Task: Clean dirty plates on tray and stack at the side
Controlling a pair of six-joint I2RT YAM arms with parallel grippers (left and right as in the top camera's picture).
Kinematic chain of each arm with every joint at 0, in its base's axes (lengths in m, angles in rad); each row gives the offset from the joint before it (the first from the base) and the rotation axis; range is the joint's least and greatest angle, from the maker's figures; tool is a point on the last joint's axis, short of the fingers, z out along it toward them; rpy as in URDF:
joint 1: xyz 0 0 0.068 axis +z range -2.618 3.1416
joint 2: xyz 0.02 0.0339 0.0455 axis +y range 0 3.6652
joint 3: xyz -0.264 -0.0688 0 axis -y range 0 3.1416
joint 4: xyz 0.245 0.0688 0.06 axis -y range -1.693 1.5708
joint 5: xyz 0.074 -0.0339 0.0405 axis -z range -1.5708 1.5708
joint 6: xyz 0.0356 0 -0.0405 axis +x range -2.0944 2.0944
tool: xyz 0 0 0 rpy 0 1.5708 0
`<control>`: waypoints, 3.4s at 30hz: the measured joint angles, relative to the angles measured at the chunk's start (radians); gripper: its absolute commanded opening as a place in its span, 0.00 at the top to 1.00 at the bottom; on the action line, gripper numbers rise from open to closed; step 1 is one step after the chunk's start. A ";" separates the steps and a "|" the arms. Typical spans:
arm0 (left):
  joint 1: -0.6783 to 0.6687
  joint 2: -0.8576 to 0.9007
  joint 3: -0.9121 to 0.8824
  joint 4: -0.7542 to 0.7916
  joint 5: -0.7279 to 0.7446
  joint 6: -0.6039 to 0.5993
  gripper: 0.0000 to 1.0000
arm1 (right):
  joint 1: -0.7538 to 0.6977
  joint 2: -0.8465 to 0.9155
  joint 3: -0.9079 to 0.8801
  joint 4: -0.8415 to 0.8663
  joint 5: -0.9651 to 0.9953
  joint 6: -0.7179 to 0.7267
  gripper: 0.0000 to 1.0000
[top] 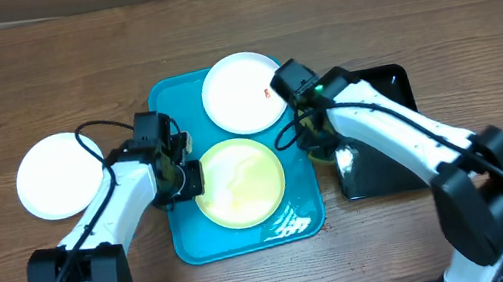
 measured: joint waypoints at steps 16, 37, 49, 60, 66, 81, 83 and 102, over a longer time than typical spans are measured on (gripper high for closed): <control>-0.019 0.002 0.348 -0.365 -0.270 0.021 0.96 | -0.231 -0.170 -0.050 -0.007 -0.179 -0.166 0.96; -0.546 0.003 0.426 -0.644 -1.073 -0.274 0.96 | -0.279 -0.057 -0.270 0.198 -0.187 -0.158 0.94; -0.706 0.003 0.524 -0.719 -1.286 -0.298 0.96 | -0.279 -0.063 -0.308 0.247 -0.190 -0.139 0.93; -0.708 0.003 0.524 -0.737 -1.303 -0.298 0.96 | -0.279 -0.063 -0.309 0.253 -0.191 -0.136 0.93; -0.708 0.003 0.524 -0.737 -1.303 -0.298 0.96 | -0.279 -0.063 -0.309 0.253 -0.191 -0.136 0.93; -0.708 0.003 0.524 -0.737 -1.303 -0.320 0.96 | -0.279 -0.063 -0.309 0.253 -0.190 -0.136 0.93; -0.708 0.003 0.524 -0.737 -1.303 -0.320 0.96 | -0.279 -0.063 -0.310 0.253 -0.190 -0.136 0.93; -0.410 0.003 0.524 -0.616 -0.846 -0.289 0.96 | -0.279 -0.063 -0.309 0.243 -0.190 -0.136 0.94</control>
